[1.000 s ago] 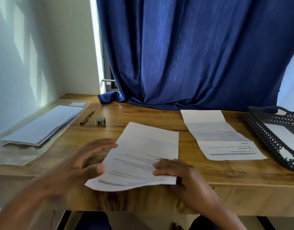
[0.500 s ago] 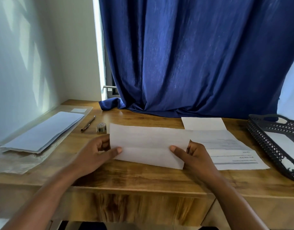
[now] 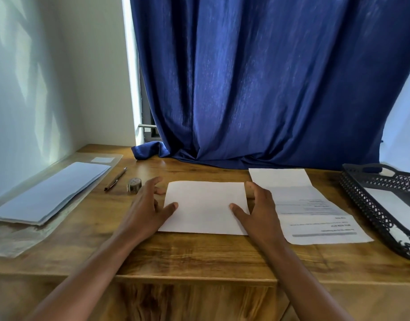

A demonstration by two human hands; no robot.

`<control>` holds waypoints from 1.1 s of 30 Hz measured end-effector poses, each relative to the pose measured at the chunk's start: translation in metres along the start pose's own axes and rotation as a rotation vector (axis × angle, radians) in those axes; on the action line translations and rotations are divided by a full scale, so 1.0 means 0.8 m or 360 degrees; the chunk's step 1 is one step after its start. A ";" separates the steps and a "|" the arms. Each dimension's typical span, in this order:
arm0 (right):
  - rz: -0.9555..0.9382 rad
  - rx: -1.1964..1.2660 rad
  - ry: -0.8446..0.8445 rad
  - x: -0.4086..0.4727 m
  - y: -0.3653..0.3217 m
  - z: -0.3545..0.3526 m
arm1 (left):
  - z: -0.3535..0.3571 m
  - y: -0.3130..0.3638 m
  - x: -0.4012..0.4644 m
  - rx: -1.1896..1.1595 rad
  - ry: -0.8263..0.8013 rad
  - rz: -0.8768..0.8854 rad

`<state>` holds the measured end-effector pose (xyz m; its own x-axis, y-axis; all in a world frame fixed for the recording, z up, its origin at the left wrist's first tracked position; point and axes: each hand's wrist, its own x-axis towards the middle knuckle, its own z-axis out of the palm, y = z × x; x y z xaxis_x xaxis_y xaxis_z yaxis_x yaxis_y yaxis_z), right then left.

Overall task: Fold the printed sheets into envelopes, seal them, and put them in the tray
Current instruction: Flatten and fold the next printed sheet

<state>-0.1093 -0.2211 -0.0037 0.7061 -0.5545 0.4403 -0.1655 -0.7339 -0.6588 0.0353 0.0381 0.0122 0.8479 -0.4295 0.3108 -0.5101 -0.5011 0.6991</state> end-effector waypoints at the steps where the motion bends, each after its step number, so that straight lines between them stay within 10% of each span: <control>1: -0.0045 -0.0059 0.0001 -0.001 0.000 0.001 | 0.001 0.000 -0.002 0.0021 -0.0016 0.0025; 10: -0.0491 -0.0593 -0.0501 -0.019 -0.023 0.007 | 0.007 0.010 -0.016 0.0666 -0.0492 0.0595; 23: -0.0419 -0.0704 -0.1100 -0.081 -0.038 -0.046 | -0.005 0.017 -0.083 0.0661 -0.0745 0.0483; 33: -0.0511 -0.0760 -0.0680 -0.073 -0.096 -0.002 | 0.039 0.076 -0.079 0.0911 -0.0610 0.0527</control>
<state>-0.1389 -0.1331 0.0220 0.9622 -0.1519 0.2259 -0.1185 -0.9808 -0.1548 -0.0539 0.0113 0.0145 0.5814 -0.8036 0.1277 -0.8129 -0.5670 0.1332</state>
